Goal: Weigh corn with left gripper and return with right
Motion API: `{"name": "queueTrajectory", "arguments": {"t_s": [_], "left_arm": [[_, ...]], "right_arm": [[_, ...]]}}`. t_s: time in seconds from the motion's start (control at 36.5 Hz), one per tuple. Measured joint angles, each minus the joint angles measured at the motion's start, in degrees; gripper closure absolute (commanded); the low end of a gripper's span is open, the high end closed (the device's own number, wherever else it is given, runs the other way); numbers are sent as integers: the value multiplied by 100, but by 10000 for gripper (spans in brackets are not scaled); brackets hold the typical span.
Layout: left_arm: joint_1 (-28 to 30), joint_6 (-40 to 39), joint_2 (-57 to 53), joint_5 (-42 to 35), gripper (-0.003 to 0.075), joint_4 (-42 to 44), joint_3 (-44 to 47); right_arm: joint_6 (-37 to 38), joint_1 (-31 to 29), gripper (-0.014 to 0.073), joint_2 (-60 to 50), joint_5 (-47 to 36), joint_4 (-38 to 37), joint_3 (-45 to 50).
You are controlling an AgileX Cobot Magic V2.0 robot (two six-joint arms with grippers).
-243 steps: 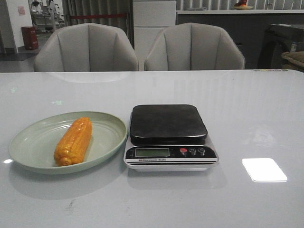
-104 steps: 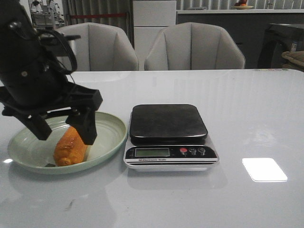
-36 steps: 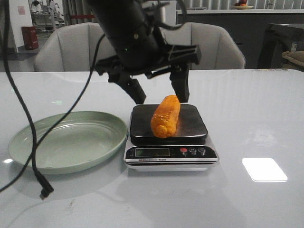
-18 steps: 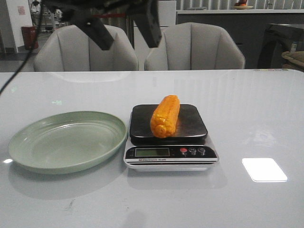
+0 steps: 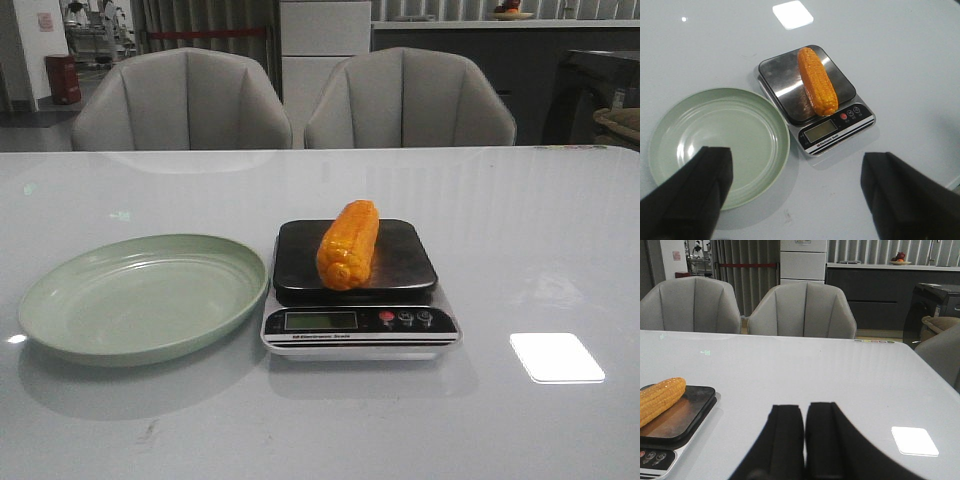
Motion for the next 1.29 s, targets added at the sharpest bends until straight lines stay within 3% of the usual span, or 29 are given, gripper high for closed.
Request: {"name": "queueTrajectory", "arguments": {"t_s": [0.38, 0.52, 0.66, 0.74, 1.01, 1.15, 1.29], "left_arm": [[0, 13, -2857, 704, 162, 353, 1411], [0, 142, -3687, 862, 318, 427, 1811], [0, 399, -4390, 940, 613, 439, 2075], [0, 466, -4685, 911, 581, 439, 2178], [0, 486, -4724, 813, 606, 461, 2232], [0, 486, -4724, 813, 606, 461, 2232], [0, 486, -4724, 778, 606, 471, 2255]], "right_arm": [[0, 0, 407, 0, 0, 0, 0], [0, 0, 407, 0, 0, 0, 0], [0, 0, 407, 0, 0, 0, 0], [0, 0, 407, 0, 0, 0, 0], [212, 0, 407, 0, -697, 0, 0], [234, 0, 407, 244, -190, 0, -659], [245, 0, 407, 1238, 652, 0, -1697]]}}
